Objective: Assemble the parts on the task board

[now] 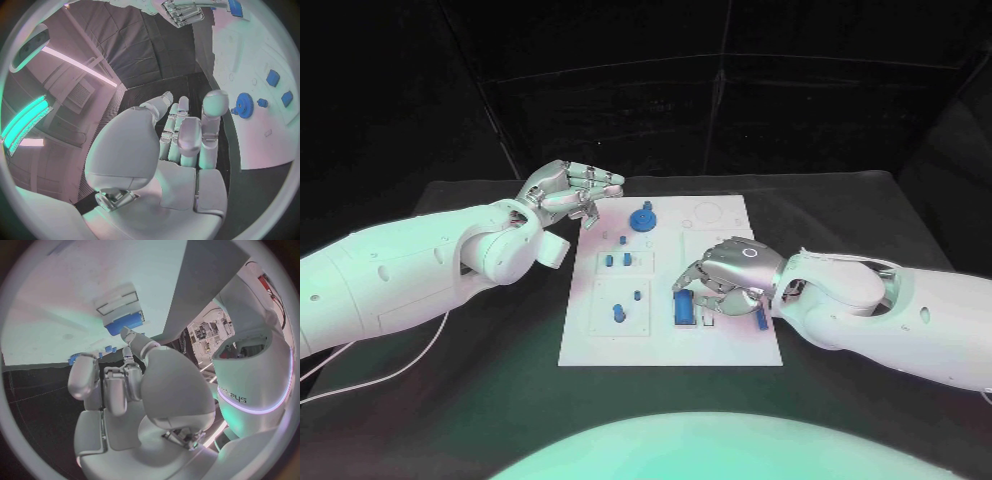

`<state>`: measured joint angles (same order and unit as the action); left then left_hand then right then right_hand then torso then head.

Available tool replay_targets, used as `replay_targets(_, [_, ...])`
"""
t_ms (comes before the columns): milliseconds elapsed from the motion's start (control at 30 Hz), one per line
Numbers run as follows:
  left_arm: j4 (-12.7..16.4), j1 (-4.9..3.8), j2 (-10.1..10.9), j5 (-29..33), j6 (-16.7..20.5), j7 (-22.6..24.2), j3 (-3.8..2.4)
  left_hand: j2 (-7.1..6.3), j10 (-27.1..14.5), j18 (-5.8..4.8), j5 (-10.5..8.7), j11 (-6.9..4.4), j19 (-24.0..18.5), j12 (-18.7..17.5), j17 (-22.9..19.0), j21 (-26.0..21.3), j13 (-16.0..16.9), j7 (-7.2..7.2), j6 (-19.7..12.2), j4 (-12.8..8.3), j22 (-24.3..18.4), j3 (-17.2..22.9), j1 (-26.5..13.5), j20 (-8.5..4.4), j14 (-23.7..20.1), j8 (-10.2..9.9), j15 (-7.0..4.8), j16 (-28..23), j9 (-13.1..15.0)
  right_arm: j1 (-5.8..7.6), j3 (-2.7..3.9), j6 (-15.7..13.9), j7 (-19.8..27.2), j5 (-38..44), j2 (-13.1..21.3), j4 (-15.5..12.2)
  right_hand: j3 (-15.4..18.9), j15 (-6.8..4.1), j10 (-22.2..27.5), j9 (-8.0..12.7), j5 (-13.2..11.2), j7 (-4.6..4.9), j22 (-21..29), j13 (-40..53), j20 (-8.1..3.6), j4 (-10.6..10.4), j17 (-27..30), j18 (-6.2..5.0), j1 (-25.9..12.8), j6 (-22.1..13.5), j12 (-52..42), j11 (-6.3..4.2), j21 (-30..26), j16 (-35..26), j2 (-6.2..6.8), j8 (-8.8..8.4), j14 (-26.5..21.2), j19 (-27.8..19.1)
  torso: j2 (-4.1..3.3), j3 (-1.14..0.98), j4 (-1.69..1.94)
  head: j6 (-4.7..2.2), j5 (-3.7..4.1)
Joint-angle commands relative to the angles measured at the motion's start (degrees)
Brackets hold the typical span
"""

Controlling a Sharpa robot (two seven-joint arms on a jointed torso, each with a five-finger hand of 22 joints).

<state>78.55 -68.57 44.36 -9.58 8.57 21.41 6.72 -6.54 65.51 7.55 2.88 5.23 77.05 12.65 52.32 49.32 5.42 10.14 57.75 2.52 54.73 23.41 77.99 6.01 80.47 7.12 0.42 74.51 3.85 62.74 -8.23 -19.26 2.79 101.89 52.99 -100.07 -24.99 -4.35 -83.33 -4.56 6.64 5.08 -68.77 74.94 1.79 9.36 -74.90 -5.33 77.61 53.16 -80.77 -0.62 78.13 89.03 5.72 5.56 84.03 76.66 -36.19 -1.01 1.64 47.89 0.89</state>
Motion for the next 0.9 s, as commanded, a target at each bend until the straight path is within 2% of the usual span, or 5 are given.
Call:
replay_targets(33, [0.05,-0.06,-0.06,0.25,-0.63,0.11,-0.04,0.38,-0.22,0.77,0.30,0.34,-0.46,-0.39,-0.09,-0.30,0.08,0.02,-0.39,-0.06,-0.06,-0.28,0.04,0.14,-0.18,-0.11,0.13,-0.22,-0.09,0.08,0.01,-4.16,1.78,-7.73,0.62,-0.56,1.06,2.03,-0.27,-0.93,1.30,1.90,-0.50,7.58,1.28,-1.41,-13.55,1.01,-1.28,4.79,-0.52,2.56,0.56,0.19,-0.33,2.84,5.61,0.66,0.01,0.05,0.00,0.01,0.13])
replay_targets(300, [0.10,-0.06,-0.08,0.25,-0.69,0.06,-0.04,0.38,-0.22,0.77,0.30,0.34,-0.46,-0.39,-0.09,-0.30,0.08,0.02,-0.39,-0.06,-0.06,-0.28,0.04,0.14,-0.18,-0.11,0.13,-0.22,-0.09,0.05,0.00,-2.59,-1.95,-9.71,0.52,-0.50,8.78,0.79,-0.80,-5.47,1.84,-1.05,-1.18,7.79,1.40,-6.30,-13.72,0.85,-5.15,11.08,-0.97,0.56,0.88,0.29,0.50,13.46,5.65,1.57,-0.02,0.02,0.14,0.05,0.23])
replay_targets(433, [0.14,-0.06,-0.06,0.25,-0.70,0.06,-0.04,0.38,-0.22,0.77,0.30,0.34,-0.46,-0.39,-0.09,-0.30,0.08,0.02,-0.39,-0.06,-0.06,-0.28,0.04,0.14,-0.18,-0.11,0.13,-0.22,-0.09,0.00,-0.02,-2.52,-4.96,-10.04,-0.50,0.23,15.85,-0.94,-1.38,-13.15,1.10,-2.97,-1.42,8.06,0.10,-9.35,-13.71,1.08,-4.85,6.14,-1.36,-0.89,0.85,0.27,0.23,25.79,5.65,2.13,-0.06,0.02,0.13,0.09,0.14])
replay_targets(533, [0.15,-0.06,-0.05,0.25,-0.71,0.07,-0.04,0.38,-0.22,0.77,0.30,0.34,-0.46,-0.39,-0.09,-0.30,0.08,0.02,-0.39,-0.06,-0.06,-0.28,0.04,0.14,-0.18,-0.11,0.13,-0.22,-0.09,-0.08,-0.03,-2.69,-6.81,-10.14,-1.24,0.74,17.82,-0.84,-1.59,-16.00,-0.01,-3.02,-1.60,8.27,-0.40,-10.83,-13.71,1.00,-4.64,4.04,-1.61,-1.24,0.88,0.27,-0.69,30.36,5.65,2.33,-0.05,0.02,0.08,0.15,0.08])
replay_targets(900, [0.16,-0.06,-0.06,0.25,-0.73,0.09,-0.03,0.38,-0.22,0.77,0.30,0.34,-0.46,-0.39,-0.09,-0.30,0.08,0.02,-0.39,-0.06,-0.06,-0.28,0.04,0.14,-0.18,-0.11,0.13,-0.22,-0.09,-0.44,-0.06,-0.69,-9.79,-10.20,-2.90,1.53,22.31,-1.28,-2.38,-19.85,-3.58,-3.66,-2.01,9.16,-0.84,-13.20,-14.00,1.10,-3.42,1.16,-2.65,-1.76,0.99,0.41,-1.24,37.34,5.72,2.69,-0.07,0.01,0.06,0.34,-0.07])
